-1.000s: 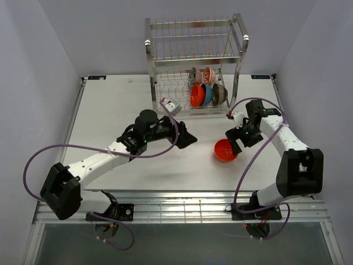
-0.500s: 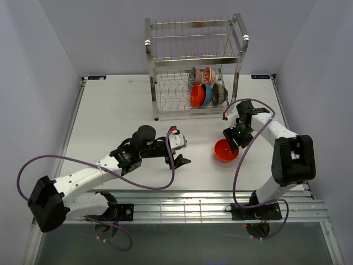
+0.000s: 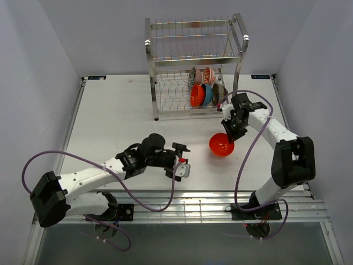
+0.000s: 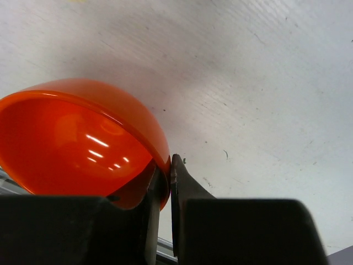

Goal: Load the bowls into the dish rack

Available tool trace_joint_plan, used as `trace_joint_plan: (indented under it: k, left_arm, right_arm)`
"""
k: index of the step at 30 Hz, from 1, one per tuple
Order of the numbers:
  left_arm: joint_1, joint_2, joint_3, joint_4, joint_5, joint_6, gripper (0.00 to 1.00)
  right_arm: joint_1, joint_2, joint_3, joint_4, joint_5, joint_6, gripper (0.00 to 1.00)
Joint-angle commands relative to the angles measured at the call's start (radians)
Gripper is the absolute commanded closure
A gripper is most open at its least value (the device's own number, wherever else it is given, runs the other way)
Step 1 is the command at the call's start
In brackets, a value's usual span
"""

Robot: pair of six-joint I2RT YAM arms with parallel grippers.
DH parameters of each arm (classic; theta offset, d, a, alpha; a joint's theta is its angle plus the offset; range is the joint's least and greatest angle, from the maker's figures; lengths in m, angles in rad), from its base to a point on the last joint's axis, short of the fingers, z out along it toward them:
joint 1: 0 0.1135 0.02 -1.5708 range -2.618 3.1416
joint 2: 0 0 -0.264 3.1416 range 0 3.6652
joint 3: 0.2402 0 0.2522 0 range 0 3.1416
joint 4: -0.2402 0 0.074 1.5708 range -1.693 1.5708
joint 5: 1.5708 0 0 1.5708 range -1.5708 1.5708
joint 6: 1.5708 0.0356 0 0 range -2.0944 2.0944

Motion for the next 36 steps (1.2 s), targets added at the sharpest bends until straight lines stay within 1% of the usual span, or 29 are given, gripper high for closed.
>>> trace_joint_plan:
  k: [1, 2, 4, 5, 6, 10, 12, 14, 16, 18, 19, 21, 24, 25, 27, 28, 31, 32, 33, 34, 35, 36]
  left_arm:
    - [-0.021, 0.058, 0.104, -0.069, 0.012, 0.228, 0.10]
    - [-0.026, 0.117, 0.174, -0.102, 0.008, 0.236, 0.11]
    - [-0.047, 0.182, 0.252, -0.148, 0.000, 0.248, 0.13]
    - [-0.055, 0.214, 0.320, -0.196, -0.009, 0.280, 0.16]
    - [-0.076, 0.272, 0.348, -0.213, -0.015, 0.295, 0.17]
    - [-0.111, 0.369, 0.423, -0.242, -0.061, 0.361, 0.20]
    - [-0.131, 0.408, 0.450, -0.288, -0.098, 0.407, 0.22]
    - [-0.136, 0.446, 0.461, -0.304, -0.110, 0.414, 0.23]
    - [-0.147, 0.487, 0.486, -0.320, -0.142, 0.415, 0.27]
    - [-0.153, 0.512, 0.503, -0.336, -0.172, 0.411, 0.32]
    - [-0.153, 0.521, 0.516, -0.337, -0.181, 0.401, 0.38]
    - [-0.156, 0.547, 0.529, -0.343, -0.202, 0.392, 0.41]
    - [-0.161, 0.566, 0.535, -0.348, -0.235, 0.400, 0.49]
    - [-0.164, 0.569, 0.537, -0.348, -0.256, 0.400, 0.55]
    - [-0.167, 0.587, 0.535, -0.357, -0.276, 0.400, 0.63]
    - [-0.168, 0.592, 0.537, -0.360, -0.285, 0.392, 0.69]
    - [-0.168, 0.613, 0.540, -0.363, -0.296, 0.365, 0.80]
    - [-0.168, 0.618, 0.540, -0.363, -0.299, 0.348, 0.91]
    - [-0.170, 0.625, 0.540, -0.363, -0.299, 0.340, 0.97]
    - [-0.170, 0.627, 0.538, -0.363, -0.299, 0.328, 1.00]
    - [-0.170, 0.629, 0.540, -0.365, -0.296, 0.300, 1.00]
    - [-0.170, 0.629, 0.541, -0.363, -0.293, 0.283, 1.00]
  right_arm:
    - [0.046, -0.075, 0.097, -0.053, -0.061, 0.045, 0.92]
    - [0.054, -0.072, 0.106, -0.064, -0.069, 0.050, 0.92]
    - [0.080, -0.063, 0.128, -0.087, -0.082, 0.065, 0.92]
    - [0.089, -0.061, 0.128, -0.090, -0.092, 0.067, 0.92]
    - [0.109, -0.063, 0.128, -0.090, -0.098, 0.071, 0.92]
    - [0.151, -0.063, 0.125, -0.096, -0.081, 0.073, 0.92]
    - [0.158, -0.066, 0.122, -0.096, -0.081, 0.073, 0.92]
    - [0.169, -0.065, 0.125, -0.101, -0.073, 0.073, 0.92]
    - [0.175, -0.066, 0.128, -0.108, -0.075, 0.073, 0.92]
    - [0.181, -0.071, 0.130, -0.110, -0.079, 0.071, 0.92]
    - [0.189, -0.072, 0.128, -0.115, -0.078, 0.071, 0.92]
    - [0.197, -0.077, 0.120, -0.113, -0.066, 0.070, 0.92]
    - [0.211, -0.071, 0.120, -0.121, -0.058, 0.062, 0.92]
    - [0.215, -0.071, 0.119, -0.119, -0.055, 0.061, 0.92]
    - [0.217, -0.068, 0.123, -0.119, -0.047, 0.061, 0.92]
    - [0.217, -0.068, 0.129, -0.119, -0.044, 0.061, 0.92]
    - [0.217, -0.061, 0.139, -0.127, -0.047, 0.059, 0.92]
    - [0.218, -0.058, 0.142, -0.131, -0.049, 0.058, 0.89]
    - [0.217, -0.058, 0.143, -0.135, -0.049, 0.056, 0.87]
    - [0.217, -0.057, 0.149, -0.138, -0.050, 0.055, 0.82]
    - [0.217, -0.061, 0.151, -0.139, -0.047, 0.055, 0.67]
    - [0.217, -0.064, 0.154, -0.141, -0.041, 0.056, 0.64]
